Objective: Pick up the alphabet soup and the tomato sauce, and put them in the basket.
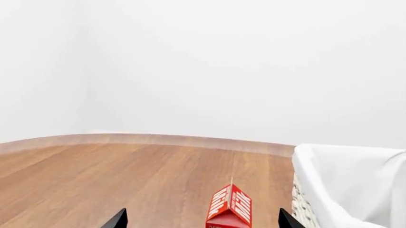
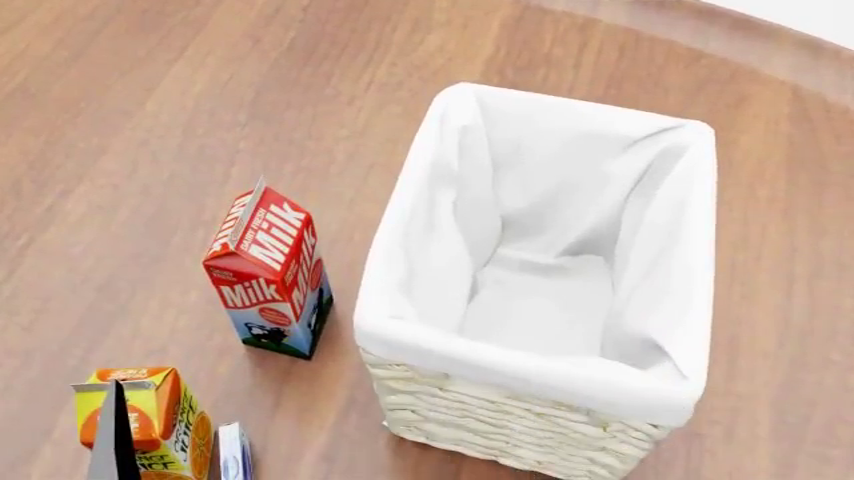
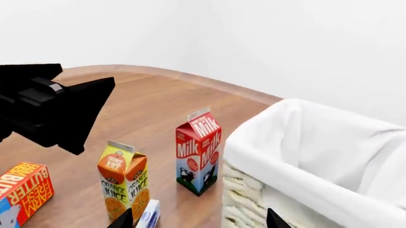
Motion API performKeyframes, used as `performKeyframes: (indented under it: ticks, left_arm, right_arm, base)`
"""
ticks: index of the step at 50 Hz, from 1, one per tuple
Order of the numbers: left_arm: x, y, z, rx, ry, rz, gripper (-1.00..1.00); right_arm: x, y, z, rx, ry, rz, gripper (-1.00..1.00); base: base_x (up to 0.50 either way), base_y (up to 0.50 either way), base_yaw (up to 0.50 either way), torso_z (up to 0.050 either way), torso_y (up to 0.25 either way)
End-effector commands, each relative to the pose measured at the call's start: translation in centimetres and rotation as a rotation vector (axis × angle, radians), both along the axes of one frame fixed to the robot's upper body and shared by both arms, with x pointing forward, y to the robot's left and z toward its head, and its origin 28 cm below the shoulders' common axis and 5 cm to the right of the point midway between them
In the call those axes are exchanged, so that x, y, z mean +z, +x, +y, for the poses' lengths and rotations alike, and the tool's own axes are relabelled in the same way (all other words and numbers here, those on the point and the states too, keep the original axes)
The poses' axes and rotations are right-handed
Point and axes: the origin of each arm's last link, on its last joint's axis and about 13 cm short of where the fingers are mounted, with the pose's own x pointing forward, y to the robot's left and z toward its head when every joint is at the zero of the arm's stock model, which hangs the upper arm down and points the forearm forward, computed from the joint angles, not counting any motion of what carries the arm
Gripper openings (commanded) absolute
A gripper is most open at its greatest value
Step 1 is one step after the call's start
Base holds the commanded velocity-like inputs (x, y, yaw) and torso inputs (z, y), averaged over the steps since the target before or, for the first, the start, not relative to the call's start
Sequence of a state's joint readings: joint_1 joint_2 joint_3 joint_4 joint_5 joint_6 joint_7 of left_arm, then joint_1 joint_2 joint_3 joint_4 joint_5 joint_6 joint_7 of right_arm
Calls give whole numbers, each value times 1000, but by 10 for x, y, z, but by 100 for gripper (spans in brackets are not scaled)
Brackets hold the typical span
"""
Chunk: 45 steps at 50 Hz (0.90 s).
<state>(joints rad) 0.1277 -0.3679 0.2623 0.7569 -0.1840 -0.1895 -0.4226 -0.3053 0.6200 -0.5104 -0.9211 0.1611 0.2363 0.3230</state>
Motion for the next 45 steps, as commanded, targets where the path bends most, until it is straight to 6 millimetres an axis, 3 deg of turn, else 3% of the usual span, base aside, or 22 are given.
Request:
performKeyframes:
  ticks: [1,30,45]
  left_arm:
    - [0,3,1,-7,-9,-11,100]
    - [1,3,1,-6,-15,-9,100]
    - [0,3,1,-5,-17,-7,100]
  right_arm:
    - [-7,-3,-3,21,-50,49,100]
    - [10,-21,-5,37,-54,221,100]
    - [-5,-27,5,27,-73,367,100]
  base:
    - [0,0,0,0,0]
    - [0,0,0,0,0]
    - [0,0,0,0,0]
